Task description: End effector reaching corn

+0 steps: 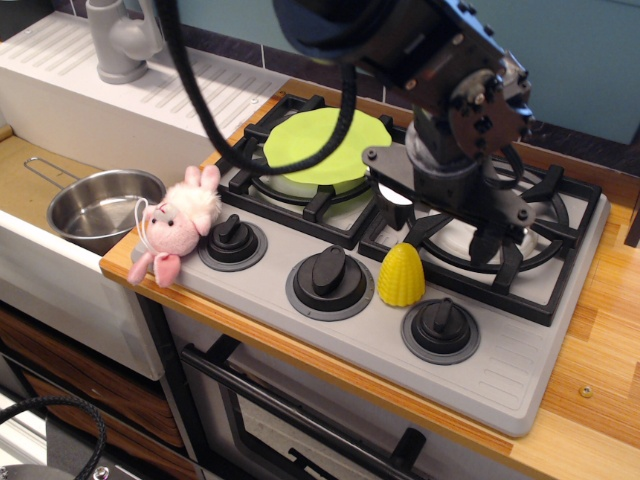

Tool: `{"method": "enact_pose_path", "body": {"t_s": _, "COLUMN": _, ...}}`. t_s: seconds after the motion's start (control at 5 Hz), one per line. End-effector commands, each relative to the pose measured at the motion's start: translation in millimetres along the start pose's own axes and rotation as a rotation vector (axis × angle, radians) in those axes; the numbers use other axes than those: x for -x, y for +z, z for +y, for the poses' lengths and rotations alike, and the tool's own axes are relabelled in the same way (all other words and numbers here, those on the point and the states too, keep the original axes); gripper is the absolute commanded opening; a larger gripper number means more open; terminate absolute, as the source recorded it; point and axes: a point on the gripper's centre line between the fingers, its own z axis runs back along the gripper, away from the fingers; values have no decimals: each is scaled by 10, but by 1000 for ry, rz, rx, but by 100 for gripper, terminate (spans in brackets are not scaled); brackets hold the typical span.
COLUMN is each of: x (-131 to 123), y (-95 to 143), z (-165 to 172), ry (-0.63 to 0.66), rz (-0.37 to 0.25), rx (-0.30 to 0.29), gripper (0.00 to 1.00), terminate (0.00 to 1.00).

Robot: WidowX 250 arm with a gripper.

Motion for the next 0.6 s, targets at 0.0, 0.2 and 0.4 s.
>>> {"method": "enact_pose_path", "body": {"t_s": 0.0, "x": -20, "y": 125, "z": -18, "ry": 22, "rz": -14, "rx": 23, "gripper": 100, "terminate": 0}}
{"method": "enact_pose_path", "body": {"t_s": 0.2, "x": 61, "y": 164, "z": 15, "ry": 15, "rz": -18, "rx": -11, "gripper": 100, "terminate": 0}}
{"method": "enact_pose_path", "body": {"t_s": 0.4, "x": 92, "y": 162, "z": 71, "ry": 3, "rz": -27, "rx": -19, "gripper": 100, "terminate": 100}}
